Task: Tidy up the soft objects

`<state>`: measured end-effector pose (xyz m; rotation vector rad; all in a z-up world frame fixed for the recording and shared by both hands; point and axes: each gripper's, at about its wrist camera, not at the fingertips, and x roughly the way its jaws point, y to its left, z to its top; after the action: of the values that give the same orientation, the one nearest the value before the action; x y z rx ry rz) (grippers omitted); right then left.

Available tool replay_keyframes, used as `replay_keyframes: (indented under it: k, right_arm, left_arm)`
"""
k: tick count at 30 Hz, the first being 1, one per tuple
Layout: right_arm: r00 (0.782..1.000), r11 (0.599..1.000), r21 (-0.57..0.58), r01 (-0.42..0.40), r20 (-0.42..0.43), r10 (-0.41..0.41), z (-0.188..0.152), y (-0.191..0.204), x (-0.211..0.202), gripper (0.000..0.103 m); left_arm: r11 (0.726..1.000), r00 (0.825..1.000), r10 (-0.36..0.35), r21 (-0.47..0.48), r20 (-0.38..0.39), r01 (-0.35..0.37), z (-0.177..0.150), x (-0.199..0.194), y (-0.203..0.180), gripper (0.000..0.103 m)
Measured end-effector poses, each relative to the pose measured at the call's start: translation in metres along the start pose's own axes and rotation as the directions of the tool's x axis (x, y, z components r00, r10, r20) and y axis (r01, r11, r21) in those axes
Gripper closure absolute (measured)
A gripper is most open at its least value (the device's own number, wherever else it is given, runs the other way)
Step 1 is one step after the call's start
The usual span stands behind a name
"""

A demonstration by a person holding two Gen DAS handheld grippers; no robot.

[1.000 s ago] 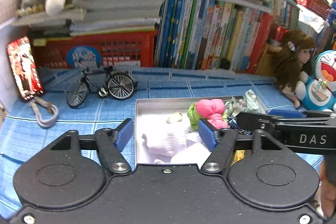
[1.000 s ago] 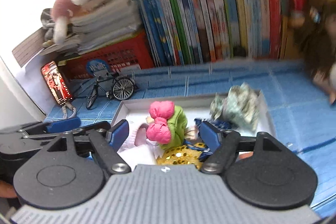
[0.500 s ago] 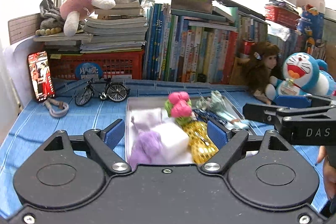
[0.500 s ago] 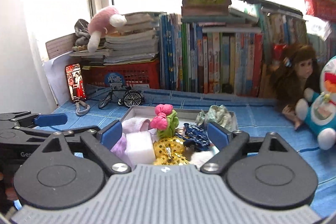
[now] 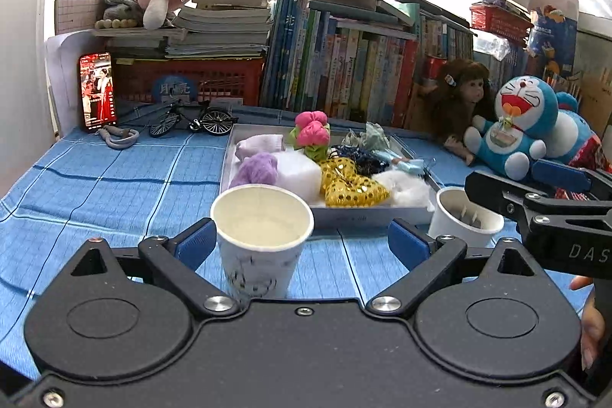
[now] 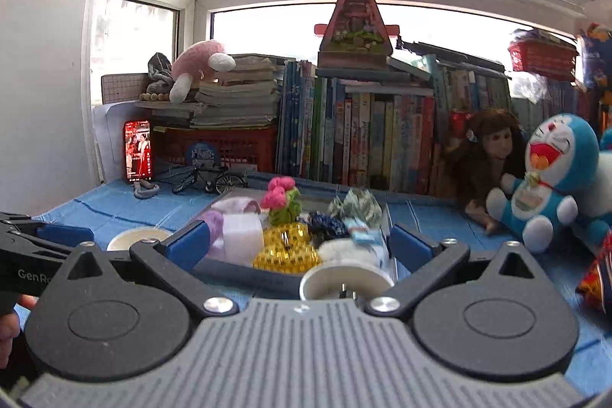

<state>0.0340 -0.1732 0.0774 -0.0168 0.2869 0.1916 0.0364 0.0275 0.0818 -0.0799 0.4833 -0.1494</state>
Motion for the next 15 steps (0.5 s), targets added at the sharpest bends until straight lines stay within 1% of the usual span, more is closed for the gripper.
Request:
replay_keyframes:
  k: [4, 8, 12, 15]
  right_arm:
    - [1.000, 1.000, 0.015, 0.004, 0.000, -0.004, -0.017, -0.001, -0.011, 0.000]
    - [1.000, 1.000, 0.000, 0.024, -0.012, -0.024, -0.034, 0.001, -0.015, 0.000]
    - [0.996, 0.998, -0.014, 0.054, -0.064, -0.055, -0.053, 0.001, -0.007, 0.000]
    - [0.992, 0.997, -0.017, 0.071, -0.104, -0.072, -0.067, -0.001, 0.000, 0.000]
  left_arm:
    - [1.000, 1.000, -0.008, -0.015, -0.013, 0.007, -0.015, -0.008, -0.001, 0.007]
    - [1.000, 0.999, -0.008, -0.025, -0.042, 0.007, -0.032, -0.006, 0.000, 0.007]
    - [1.000, 0.996, 0.005, -0.025, -0.091, -0.007, -0.051, 0.005, 0.002, 0.007]
    - [0.999, 0.994, 0.038, -0.011, -0.098, -0.039, -0.065, 0.011, 0.002, 0.007]
